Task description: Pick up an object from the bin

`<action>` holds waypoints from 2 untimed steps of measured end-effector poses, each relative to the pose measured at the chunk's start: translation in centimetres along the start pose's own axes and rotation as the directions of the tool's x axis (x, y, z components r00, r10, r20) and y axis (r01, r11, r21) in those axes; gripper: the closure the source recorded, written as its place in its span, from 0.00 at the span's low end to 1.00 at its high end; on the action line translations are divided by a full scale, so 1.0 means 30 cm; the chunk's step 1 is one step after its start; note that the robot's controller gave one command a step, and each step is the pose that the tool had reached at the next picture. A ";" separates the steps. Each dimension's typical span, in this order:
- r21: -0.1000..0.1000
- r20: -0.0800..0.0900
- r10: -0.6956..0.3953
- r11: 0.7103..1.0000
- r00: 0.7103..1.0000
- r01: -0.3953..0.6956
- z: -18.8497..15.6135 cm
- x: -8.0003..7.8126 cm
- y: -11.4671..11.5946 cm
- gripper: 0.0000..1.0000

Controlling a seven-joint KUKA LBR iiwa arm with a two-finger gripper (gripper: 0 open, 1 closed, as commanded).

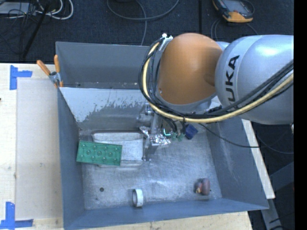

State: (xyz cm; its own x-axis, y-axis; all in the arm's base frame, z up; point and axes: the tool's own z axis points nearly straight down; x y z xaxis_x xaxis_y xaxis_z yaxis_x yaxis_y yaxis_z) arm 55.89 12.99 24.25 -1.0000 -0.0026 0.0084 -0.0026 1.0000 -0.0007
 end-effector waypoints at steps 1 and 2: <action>0.001 0.001 -0.114 0.993 0.993 0.114 0.493 -0.056 0.019 0.00; 0.005 -0.001 -0.274 0.962 0.962 0.274 0.559 -0.125 0.106 0.00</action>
Offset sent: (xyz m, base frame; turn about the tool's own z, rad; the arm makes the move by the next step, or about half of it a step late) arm 0.0172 0.0048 -0.1426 -0.1128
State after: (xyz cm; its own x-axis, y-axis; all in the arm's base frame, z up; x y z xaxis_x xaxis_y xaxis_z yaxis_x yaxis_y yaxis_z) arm 59.50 16.17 7.46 -0.9611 -0.2760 0.0092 -0.2761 0.9611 -0.0033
